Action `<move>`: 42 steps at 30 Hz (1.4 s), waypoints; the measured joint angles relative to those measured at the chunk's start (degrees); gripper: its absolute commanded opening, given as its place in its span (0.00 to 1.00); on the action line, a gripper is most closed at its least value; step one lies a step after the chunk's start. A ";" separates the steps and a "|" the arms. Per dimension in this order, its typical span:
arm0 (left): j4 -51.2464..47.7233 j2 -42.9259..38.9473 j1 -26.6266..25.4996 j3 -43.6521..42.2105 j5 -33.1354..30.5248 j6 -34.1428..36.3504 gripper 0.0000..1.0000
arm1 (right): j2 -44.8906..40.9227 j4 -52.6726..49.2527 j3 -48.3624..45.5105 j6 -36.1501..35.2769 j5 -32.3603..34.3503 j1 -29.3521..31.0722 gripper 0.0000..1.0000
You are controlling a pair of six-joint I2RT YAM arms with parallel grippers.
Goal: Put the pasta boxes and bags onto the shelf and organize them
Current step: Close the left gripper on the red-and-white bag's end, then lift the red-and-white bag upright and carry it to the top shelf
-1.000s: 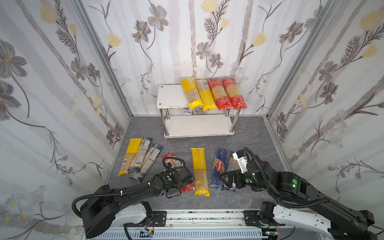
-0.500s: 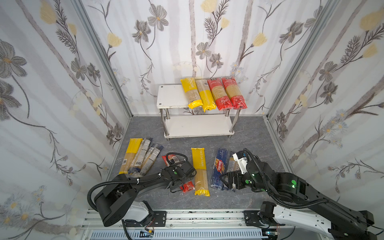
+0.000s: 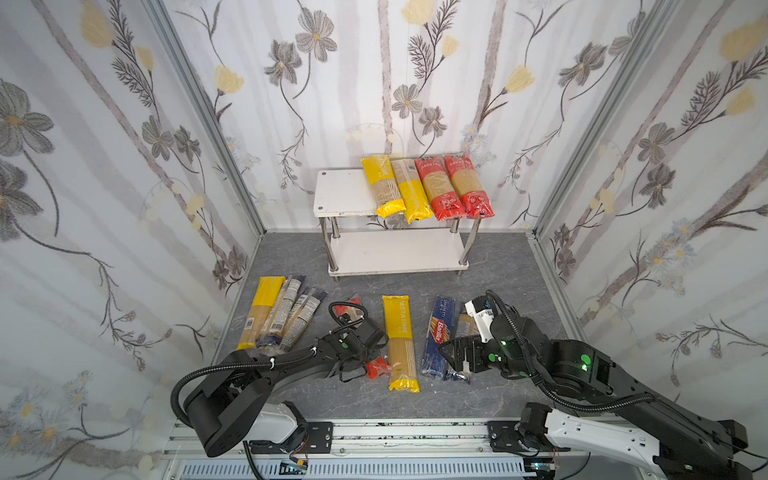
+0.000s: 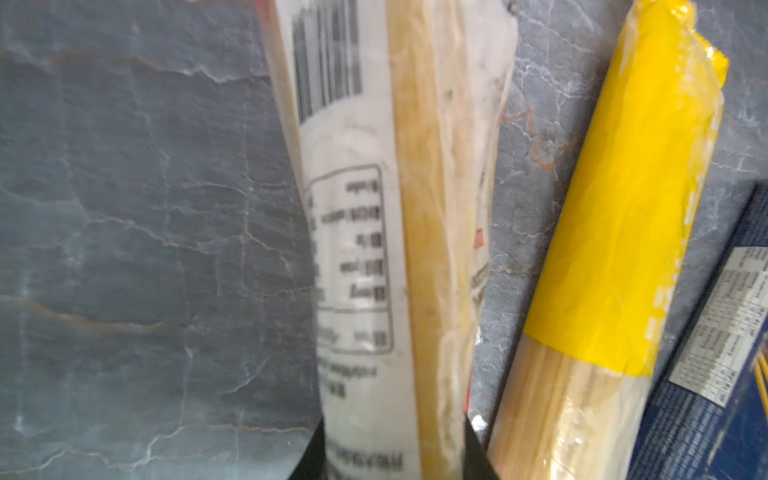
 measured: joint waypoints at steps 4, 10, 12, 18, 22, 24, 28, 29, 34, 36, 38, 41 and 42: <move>-5.99 -6.99 1.73 -0.83 5.16 0.24 0.02 | 2.34 0.15 2.36 -1.49 -0.48 -1.36 1.00; -18.18 -14.03 3.52 5.25 7.32 1.73 0.00 | 6.67 1.07 6.71 -4.09 -3.19 -4.00 1.00; -21.59 -14.71 3.69 9.55 7.45 3.69 0.00 | 8.35 1.51 8.50 -5.07 -3.63 -4.74 1.00; -31.36 -14.69 4.26 21.92 5.38 9.40 0.00 | 12.63 2.71 13.29 -7.48 -5.95 -6.32 1.00; -36.48 -15.58 4.26 26.01 5.16 11.61 0.00 | 15.02 2.67 16.57 -8.57 -7.17 -7.39 1.00; -38.73 -16.04 4.26 28.06 5.18 12.26 0.00 | 16.11 2.67 18.43 -9.18 -7.28 -8.09 1.00; -42.38 -16.04 4.66 33.64 4.94 14.53 0.00 | 18.05 2.58 21.57 -10.40 -7.80 -9.57 1.00; -43.17 -15.93 4.76 35.32 4.83 14.91 0.00 | 18.69 2.45 22.43 -10.62 -7.98 -10.01 0.99; -46.88 -15.10 5.07 42.66 3.89 17.46 0.00 | 21.75 1.70 26.93 -11.91 -9.35 -11.80 1.00; -48.57 -14.49 5.44 45.72 3.45 18.64 0.00 | 23.06 1.38 28.92 -12.55 -9.49 -12.17 1.00; -50.05 -13.31 5.90 48.81 2.60 19.76 0.00 | 24.35 0.94 30.84 -13.53 -10.88 -13.38 1.00; -51.82 -10.91 6.58 53.90 1.90 22.08 0.00 | 26.14 -0.28 33.77 -14.32 -10.86 -15.10 1.00; -52.19 -10.01 6.80 55.71 1.73 22.67 0.00 | 26.82 -0.44 34.71 -14.75 -10.88 -15.45 1.00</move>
